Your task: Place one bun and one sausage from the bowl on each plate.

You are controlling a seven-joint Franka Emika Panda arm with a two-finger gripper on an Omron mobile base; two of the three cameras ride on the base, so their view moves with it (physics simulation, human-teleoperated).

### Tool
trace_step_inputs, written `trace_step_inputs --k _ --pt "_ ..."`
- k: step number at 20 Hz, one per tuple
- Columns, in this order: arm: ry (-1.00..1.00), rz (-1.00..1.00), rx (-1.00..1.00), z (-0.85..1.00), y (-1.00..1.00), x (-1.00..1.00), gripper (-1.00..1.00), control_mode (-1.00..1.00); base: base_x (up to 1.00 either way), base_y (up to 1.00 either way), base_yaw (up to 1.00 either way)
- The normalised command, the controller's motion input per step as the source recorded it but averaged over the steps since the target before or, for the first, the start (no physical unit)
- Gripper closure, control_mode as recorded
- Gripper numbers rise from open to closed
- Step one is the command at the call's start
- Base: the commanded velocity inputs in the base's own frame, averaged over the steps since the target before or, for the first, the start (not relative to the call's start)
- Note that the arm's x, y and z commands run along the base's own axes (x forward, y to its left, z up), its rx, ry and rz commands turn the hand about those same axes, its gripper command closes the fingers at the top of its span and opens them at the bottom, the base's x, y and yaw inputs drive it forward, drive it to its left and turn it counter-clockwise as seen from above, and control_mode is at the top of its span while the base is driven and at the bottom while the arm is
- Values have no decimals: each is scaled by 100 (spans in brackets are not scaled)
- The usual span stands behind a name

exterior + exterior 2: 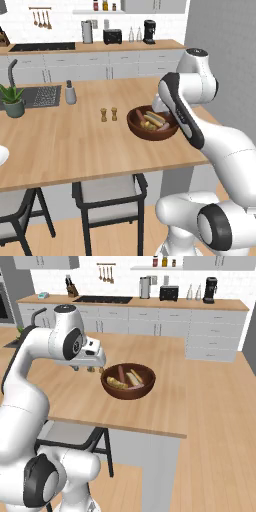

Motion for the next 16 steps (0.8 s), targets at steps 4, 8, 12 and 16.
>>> trace_step_inputs --k 4,8,12,16 --pt "-1 2 7 -21 -53 22 -100 -100 0 0 0" --pt "-2 10 6 -35 -83 58 -100 -100 0 0 0" --pt "0 10 0 -44 -40 77 -100 -100 0 0 0" --pt "0 18 -9 -43 -3 82 -100 -100 0 0 0"
